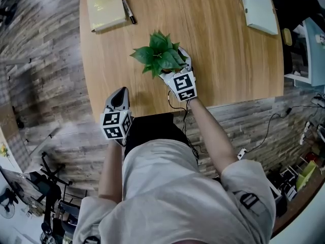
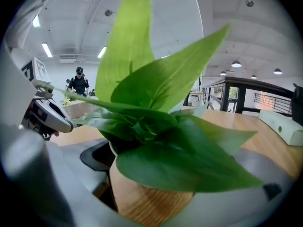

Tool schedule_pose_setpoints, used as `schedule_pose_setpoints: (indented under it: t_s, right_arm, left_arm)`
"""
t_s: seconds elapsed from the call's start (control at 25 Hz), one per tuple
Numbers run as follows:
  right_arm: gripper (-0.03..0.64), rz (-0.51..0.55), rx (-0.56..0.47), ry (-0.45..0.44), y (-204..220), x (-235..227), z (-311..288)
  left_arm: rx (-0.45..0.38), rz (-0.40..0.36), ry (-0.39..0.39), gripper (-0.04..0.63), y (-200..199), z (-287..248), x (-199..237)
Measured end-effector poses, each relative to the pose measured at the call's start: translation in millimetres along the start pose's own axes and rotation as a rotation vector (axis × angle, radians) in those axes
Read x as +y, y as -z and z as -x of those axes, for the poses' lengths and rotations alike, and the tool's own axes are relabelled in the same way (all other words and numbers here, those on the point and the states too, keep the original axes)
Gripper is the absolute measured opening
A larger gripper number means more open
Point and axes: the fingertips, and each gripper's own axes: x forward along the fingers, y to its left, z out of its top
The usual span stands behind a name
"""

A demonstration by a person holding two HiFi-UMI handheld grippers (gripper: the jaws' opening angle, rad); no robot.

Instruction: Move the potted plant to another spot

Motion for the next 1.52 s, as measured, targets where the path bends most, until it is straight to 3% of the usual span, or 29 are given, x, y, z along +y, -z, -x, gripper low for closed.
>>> schedule_pose_setpoints:
  t_s: [0.68, 0.96, 1.52]
  right_arm:
    - [0.497, -0.03, -0.048, -0.046, -13, 12, 10]
    - [0.497, -0.03, -0.102, -0.063, -40, 25, 13]
    - [0.497, -0.004, -0.24, -0.037, -141, 21, 7]
  left_arm:
    - [-0.017, -0.006, 0.001, 0.012, -7, -3, -15]
    - [-0.058, 0.009, -0.004, 0.012, -15, 8, -16]
    - [-0.193, -0.065, 0.013, 0.012, -107, 17, 7]
